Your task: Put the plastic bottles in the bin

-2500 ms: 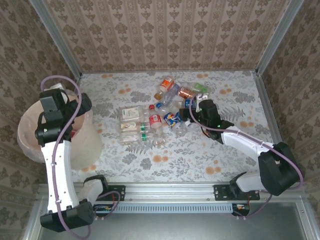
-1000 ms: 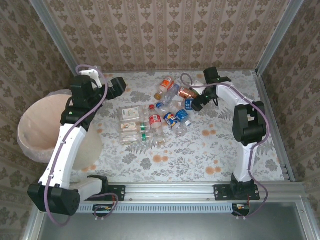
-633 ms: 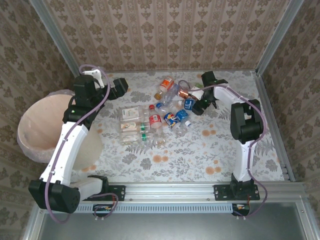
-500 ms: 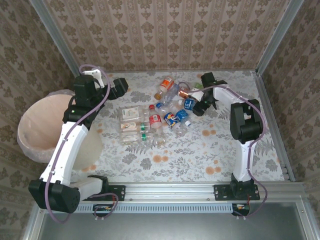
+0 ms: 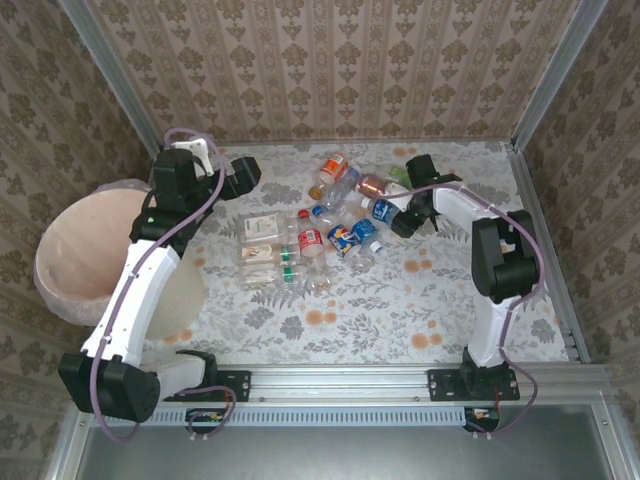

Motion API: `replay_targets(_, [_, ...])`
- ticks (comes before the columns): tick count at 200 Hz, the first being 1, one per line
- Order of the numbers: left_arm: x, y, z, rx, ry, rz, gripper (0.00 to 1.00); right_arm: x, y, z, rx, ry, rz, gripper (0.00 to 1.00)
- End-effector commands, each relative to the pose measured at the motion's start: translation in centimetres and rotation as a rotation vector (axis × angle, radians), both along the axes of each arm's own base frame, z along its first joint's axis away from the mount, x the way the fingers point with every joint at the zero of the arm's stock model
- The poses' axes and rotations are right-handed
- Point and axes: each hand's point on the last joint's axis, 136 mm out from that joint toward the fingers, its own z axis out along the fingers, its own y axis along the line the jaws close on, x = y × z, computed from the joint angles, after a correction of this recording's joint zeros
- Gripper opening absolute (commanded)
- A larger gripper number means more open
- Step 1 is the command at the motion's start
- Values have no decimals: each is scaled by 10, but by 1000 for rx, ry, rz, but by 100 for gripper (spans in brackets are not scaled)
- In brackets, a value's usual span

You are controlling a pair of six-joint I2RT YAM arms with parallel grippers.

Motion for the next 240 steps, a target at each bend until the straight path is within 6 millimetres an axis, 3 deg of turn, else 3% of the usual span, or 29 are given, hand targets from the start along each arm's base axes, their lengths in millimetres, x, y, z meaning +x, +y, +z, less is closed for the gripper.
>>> replay_targets(1, [5, -15, 12, -53, -36, -45, 100, 8, 2, 46, 71, -146, -93, 46])
replay_targets(23, [8, -30, 12, -92, -45, -99, 100, 9, 9, 83, 217, -258, -193, 43])
replay_targets(47, [10, -48, 11, -115, -41, -158, 100, 7, 29, 125, 458, -368, -244, 42])
replay_targets(92, [6, -97, 2, -165, -49, -322, 100, 0, 75, 180, 942, -349, -314, 42])
replay_targets(124, [3, -137, 2, -213, -66, -443, 100, -7, 114, 197, 1119, -248, -284, 42])
replay_targets(139, [9, -147, 3, -232, -73, -456, 100, -12, 135, 202, 1133, -218, -242, 42])
replay_targets(145, [2, -164, 3, -240, -67, -495, 100, -15, 144, 204, 1136, -207, -221, 42])
replay_targets(181, [9, -191, 1, -308, -49, -557, 100, -28, 189, 217, 1175, -145, -116, 43])
replay_targets(229, [17, -199, -7, -327, -53, -563, 100, -37, 219, 229, 1220, -90, -27, 44])
replay_targets(240, [19, -196, -10, -317, -56, -540, 91, -38, 221, 232, 1232, -85, -23, 45])
